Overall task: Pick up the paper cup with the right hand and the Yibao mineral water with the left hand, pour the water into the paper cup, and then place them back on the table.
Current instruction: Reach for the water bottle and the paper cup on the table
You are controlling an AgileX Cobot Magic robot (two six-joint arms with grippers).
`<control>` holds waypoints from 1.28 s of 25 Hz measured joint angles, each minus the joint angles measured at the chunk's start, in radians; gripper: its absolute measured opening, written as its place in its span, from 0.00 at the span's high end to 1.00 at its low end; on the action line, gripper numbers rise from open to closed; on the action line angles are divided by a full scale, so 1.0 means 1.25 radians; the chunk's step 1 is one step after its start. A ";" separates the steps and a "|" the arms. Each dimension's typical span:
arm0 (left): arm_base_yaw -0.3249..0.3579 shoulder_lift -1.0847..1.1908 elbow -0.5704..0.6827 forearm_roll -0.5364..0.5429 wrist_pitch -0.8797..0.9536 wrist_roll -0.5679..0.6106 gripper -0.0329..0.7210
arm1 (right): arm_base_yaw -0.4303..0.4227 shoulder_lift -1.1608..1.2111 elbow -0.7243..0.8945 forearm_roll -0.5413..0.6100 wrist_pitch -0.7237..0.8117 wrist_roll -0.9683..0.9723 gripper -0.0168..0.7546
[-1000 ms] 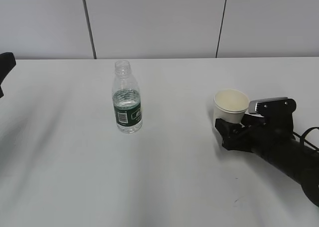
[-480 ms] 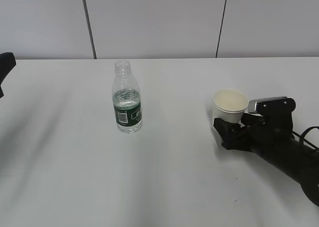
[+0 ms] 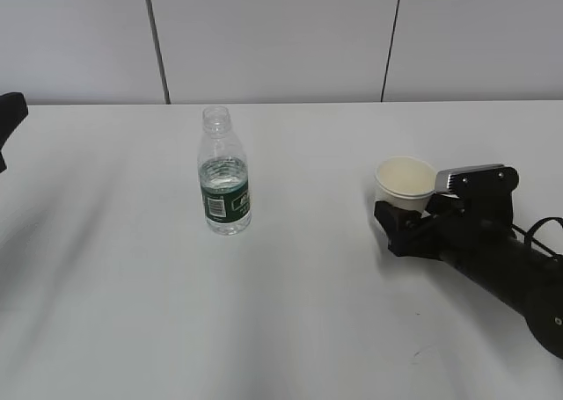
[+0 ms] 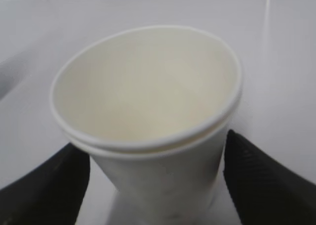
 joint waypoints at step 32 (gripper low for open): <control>0.000 0.001 0.000 0.150 0.012 -0.018 0.34 | 0.000 0.040 -0.059 -0.014 0.000 0.000 0.33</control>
